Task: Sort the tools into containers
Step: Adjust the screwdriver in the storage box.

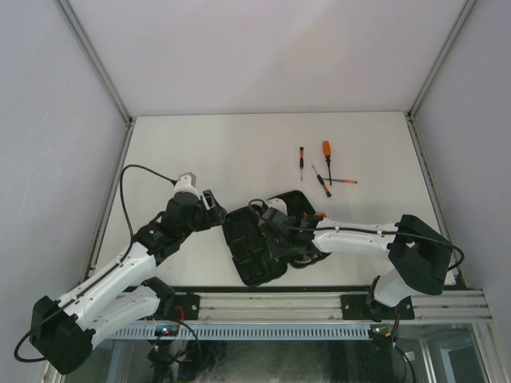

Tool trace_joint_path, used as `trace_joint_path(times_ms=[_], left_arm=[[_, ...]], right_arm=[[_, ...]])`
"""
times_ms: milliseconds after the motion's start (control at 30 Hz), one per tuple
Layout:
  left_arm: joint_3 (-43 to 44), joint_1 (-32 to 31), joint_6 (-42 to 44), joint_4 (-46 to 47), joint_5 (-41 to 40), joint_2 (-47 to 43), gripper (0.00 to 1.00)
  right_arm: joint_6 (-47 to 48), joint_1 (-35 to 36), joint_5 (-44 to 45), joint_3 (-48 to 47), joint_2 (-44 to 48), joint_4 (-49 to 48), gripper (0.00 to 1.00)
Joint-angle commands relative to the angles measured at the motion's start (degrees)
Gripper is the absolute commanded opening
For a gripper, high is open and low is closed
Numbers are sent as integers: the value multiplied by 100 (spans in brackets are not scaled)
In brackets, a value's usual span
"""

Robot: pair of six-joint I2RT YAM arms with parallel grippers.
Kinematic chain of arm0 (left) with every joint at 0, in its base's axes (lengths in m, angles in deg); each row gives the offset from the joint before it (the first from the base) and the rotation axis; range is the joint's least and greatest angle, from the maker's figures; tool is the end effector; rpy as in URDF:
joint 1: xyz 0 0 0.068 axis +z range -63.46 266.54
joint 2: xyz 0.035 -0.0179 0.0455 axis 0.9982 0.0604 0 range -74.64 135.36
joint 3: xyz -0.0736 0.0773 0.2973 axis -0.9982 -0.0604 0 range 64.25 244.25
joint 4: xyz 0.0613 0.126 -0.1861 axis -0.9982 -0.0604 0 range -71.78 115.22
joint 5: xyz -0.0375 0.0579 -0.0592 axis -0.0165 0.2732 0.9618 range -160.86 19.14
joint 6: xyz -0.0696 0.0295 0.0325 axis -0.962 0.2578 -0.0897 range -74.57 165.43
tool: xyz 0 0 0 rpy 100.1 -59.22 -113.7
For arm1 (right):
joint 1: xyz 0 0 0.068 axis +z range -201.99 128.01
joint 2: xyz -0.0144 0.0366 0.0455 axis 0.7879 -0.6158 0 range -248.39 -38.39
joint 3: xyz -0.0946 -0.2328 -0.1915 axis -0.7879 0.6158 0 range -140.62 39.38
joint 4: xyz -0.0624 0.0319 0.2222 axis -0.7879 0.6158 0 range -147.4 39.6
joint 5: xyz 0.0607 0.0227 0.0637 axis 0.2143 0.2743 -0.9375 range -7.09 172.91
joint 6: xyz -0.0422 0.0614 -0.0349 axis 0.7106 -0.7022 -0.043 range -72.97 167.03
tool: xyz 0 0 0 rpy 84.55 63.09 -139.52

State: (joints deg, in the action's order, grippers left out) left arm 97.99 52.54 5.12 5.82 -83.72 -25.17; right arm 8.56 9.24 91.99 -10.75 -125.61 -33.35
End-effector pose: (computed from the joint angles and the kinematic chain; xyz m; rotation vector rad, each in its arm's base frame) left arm 0.1414 -0.0763 0.2647 -0.2504 2.1952 -0.4934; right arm 0.1456 0.2418 0.2134 -0.4736 2.6301 0.3887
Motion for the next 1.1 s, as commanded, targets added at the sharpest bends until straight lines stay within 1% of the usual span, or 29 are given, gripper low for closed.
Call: trace_joint_path(times_ms=[0, 233, 467, 733, 900, 1067], left_arm=[[-68, 24, 57, 167, 104, 66, 72], [-94, 23, -37, 252, 202, 257, 71], [-145, 23, -41, 252, 156, 166, 71], [-211, 20, -80, 275, 277, 189, 71], [-233, 23, -108, 339, 379, 290, 71], [-143, 24, -38, 347, 403, 418, 70]], right_arm=[[81, 62, 39, -302, -107, 184, 27], [78, 93, 26, -349, -284, 279, 26], [-106, 87, 351, -371, -291, 306, 18], [-142, -35, 243, -414, -297, 86, 10], [-143, -89, 156, -486, -332, 36, 10], [-138, -98, 77, -490, -249, -47, 14]])
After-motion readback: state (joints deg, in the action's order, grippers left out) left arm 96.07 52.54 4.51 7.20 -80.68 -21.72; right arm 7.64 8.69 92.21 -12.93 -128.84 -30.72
